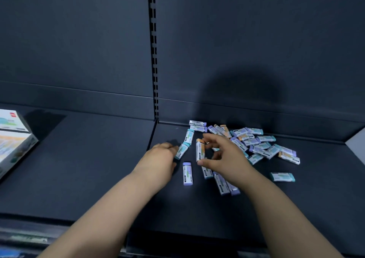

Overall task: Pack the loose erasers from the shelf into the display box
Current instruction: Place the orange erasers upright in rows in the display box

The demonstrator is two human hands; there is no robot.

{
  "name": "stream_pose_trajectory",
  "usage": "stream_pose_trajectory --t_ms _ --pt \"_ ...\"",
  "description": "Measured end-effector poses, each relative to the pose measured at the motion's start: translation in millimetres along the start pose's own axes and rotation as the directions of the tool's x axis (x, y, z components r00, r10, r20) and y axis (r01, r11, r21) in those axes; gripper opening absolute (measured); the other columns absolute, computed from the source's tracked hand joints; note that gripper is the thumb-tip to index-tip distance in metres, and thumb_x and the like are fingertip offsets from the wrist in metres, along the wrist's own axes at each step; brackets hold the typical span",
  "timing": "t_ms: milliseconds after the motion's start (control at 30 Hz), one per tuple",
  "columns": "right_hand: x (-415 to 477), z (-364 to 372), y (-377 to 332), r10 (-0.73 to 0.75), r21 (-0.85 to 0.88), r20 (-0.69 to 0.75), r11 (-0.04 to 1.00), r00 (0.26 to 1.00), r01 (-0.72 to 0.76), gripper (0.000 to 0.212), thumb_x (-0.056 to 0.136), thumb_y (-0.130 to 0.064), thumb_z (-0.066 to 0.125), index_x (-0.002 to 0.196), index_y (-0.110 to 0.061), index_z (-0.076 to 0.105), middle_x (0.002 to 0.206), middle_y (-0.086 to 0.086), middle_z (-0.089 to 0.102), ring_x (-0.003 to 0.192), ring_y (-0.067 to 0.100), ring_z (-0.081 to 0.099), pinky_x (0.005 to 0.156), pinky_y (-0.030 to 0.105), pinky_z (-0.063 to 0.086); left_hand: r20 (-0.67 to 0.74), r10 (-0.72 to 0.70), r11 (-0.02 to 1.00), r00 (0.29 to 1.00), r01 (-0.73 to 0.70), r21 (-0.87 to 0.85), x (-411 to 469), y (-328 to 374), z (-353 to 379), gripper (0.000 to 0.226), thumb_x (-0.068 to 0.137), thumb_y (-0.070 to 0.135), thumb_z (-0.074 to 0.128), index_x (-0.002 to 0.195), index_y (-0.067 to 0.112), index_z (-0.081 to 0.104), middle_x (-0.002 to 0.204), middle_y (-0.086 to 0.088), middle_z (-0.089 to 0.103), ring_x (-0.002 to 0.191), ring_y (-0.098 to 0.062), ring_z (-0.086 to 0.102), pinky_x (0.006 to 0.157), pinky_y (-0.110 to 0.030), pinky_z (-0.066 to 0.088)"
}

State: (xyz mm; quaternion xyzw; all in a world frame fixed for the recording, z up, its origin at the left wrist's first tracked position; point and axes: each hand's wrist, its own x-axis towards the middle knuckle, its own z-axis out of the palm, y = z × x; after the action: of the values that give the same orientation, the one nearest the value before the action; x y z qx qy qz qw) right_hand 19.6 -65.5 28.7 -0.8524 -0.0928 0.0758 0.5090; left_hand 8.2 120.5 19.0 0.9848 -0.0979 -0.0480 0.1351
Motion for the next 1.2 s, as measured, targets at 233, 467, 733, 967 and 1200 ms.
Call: stream_pose_trajectory --t_ms 233,467,733,967,1200 --pt "-15 -1 8 0.012 0.416 0.072 0.909 0.997 -0.041 0.061 0.071 0.009 0.069 0.120 -0.023 0.050 0.113 -0.002 0.060 0.096 0.001 0.061 0.080 0.019 0.050 0.070 0.041 0.999 0.997 -0.043 0.026 10 5 10 0.043 0.089 0.015 0.049 0.132 0.018 0.047 0.129 -0.004 0.046 0.120 -0.025 0.043 0.098 -0.034 0.040" --pt "-18 -4 12 0.053 0.437 0.047 0.897 0.998 -0.068 0.059 0.074 0.009 0.067 0.121 -0.021 0.051 0.116 0.003 0.060 0.097 0.008 0.060 0.085 0.024 0.053 -0.022 0.112 0.984 0.993 -0.114 -0.139 6 14 5 0.032 0.092 0.015 0.048 0.122 0.018 0.057 0.119 -0.002 0.054 0.112 -0.021 0.052 0.093 -0.025 0.041" --pt "-16 4 21 0.069 0.449 0.098 0.887 0.993 -0.106 0.058 0.068 0.015 0.070 0.114 -0.015 0.051 0.107 0.006 0.064 0.096 0.009 0.063 0.086 0.028 0.053 -0.046 0.239 0.903 0.970 -0.240 -0.357 -1 31 -5 0.065 0.075 0.019 0.073 0.133 0.026 0.045 0.117 0.006 0.053 0.106 -0.007 0.051 0.087 -0.008 0.036" --pt "-16 -4 27 0.039 0.421 0.223 0.897 0.974 -0.133 0.041 0.076 0.009 0.066 0.106 -0.017 0.059 0.106 0.001 0.067 0.102 0.010 0.063 0.085 0.022 0.051 -0.026 0.151 0.879 0.988 -0.146 -0.454 -3 36 -5 0.060 0.067 0.023 0.081 0.119 0.032 0.052 0.112 0.013 0.051 0.102 0.000 0.051 0.080 -0.004 0.038" --pt "39 -45 44 0.042 -0.187 -0.172 0.980 0.984 -0.075 0.023 0.084 -0.012 0.064 0.107 -0.014 0.065 0.107 0.001 0.062 0.086 0.013 0.062 0.080 0.019 0.041 0.011 0.025 0.926 1.000 -0.019 -0.377 -1 47 4 0.076 0.063 0.032 0.083 0.127 0.023 0.044 0.113 0.008 0.032 0.096 -0.004 0.047 0.081 -0.004 0.030"
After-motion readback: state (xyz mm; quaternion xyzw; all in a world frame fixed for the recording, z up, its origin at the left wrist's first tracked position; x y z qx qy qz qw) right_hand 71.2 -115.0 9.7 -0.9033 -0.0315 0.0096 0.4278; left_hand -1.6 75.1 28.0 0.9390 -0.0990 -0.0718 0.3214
